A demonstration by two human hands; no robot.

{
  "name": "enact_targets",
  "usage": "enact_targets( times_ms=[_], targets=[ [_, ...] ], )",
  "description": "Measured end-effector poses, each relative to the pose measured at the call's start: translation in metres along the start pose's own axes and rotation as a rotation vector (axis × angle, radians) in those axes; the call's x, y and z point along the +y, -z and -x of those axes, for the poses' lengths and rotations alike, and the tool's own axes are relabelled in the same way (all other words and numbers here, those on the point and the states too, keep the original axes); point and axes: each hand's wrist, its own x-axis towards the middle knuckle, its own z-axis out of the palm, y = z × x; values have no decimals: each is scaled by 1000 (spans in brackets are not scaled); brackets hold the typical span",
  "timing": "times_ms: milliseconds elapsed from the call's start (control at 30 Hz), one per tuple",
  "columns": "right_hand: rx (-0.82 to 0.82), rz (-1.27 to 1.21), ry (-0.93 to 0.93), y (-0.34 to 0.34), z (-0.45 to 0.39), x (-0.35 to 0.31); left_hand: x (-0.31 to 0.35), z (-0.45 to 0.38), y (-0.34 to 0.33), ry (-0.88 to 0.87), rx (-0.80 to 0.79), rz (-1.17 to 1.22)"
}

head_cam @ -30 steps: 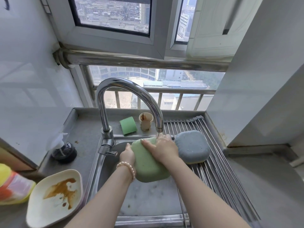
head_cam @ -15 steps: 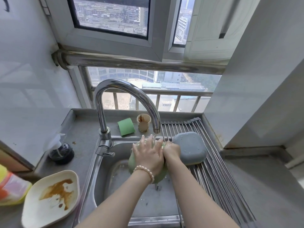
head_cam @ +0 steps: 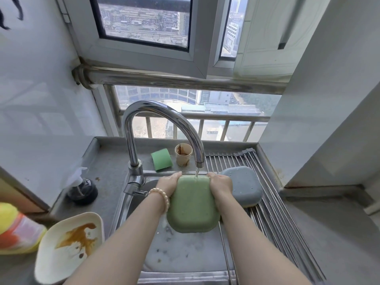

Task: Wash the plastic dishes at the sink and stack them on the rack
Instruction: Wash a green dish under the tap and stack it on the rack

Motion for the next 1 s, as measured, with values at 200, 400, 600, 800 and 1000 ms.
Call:
enact_targets(
  times_ms=[200,400,600,800,1000],
  targets=[
    [128,630,297,-34,36,-4,0,11,-10,-12,259,38],
    [-16,872,776,-58,57,21,-14,4,-1,150,321,183],
    [-254,1024,656,-29,33,-15,-13,16,-5,25,312,142],
    [-327,856,304,-18,8,-25,-5,22,-3,-74,230,-48],
    [-181,604,88,-11,-7,7,-5,33,-34,-416,301,-891]
  ],
)
